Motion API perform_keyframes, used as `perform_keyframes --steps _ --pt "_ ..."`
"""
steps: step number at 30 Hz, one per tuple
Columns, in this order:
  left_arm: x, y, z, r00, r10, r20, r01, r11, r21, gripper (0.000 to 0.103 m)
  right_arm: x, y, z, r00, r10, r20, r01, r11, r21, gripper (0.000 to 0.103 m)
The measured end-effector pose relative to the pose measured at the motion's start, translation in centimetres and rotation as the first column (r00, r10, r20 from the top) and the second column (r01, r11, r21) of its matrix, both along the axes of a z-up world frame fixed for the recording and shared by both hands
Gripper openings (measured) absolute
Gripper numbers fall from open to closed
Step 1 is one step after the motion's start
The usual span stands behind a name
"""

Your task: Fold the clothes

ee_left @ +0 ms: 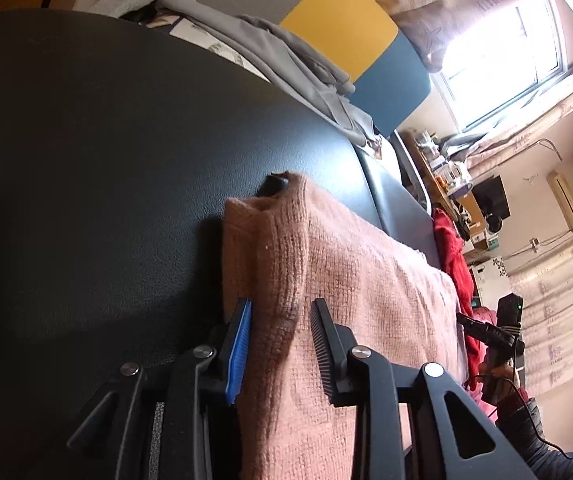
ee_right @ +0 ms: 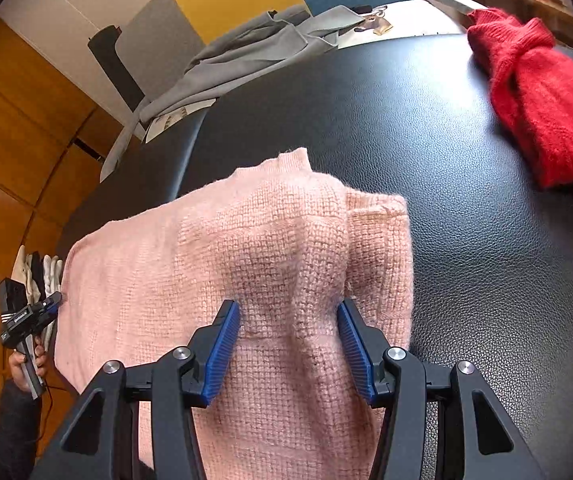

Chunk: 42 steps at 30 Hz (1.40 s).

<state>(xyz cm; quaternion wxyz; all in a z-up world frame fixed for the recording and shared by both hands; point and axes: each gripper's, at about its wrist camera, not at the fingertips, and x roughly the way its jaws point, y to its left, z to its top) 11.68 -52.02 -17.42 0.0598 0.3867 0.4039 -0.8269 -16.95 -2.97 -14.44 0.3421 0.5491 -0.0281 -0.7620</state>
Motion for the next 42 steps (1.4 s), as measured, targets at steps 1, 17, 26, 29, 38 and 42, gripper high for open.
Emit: perform_keyframes --steps 1,17,26,29,38,42 --pt "-0.2 0.1 0.0 1.0 -0.01 0.004 0.01 1.0 -0.001 0.027 0.0 0.0 0.0 1.0 -0.001 0.0 0.001 1.0 0.006 0.052" --pt "3.0 1.0 3.6 0.998 -0.061 -0.027 0.064 0.991 0.114 0.005 2.7 0.0 3.7 0.997 0.034 -0.065 -0.031 0.998 0.06 0.013" --pt "6.4 0.2 0.4 0.998 0.013 0.065 -0.024 0.983 0.182 0.006 6.1 4.2 2.6 0.999 0.033 -0.004 -0.033 0.999 0.026 0.01" --pt "5.5 0.2 0.3 0.998 0.022 0.052 -0.031 0.984 0.173 0.006 5.7 4.7 2.0 1.0 0.024 0.017 -0.023 0.998 -0.064 0.012" --pt "3.8 1.2 0.6 0.998 -0.006 0.068 -0.003 0.992 0.125 0.004 3.9 1.0 1.2 0.997 0.081 0.016 -0.082 0.996 0.039 0.002" --pt "4.3 2.0 2.9 0.999 -0.039 0.018 0.037 0.996 0.079 0.005 6.5 -0.5 3.8 0.983 0.175 -0.046 -0.169 0.979 0.109 0.0"
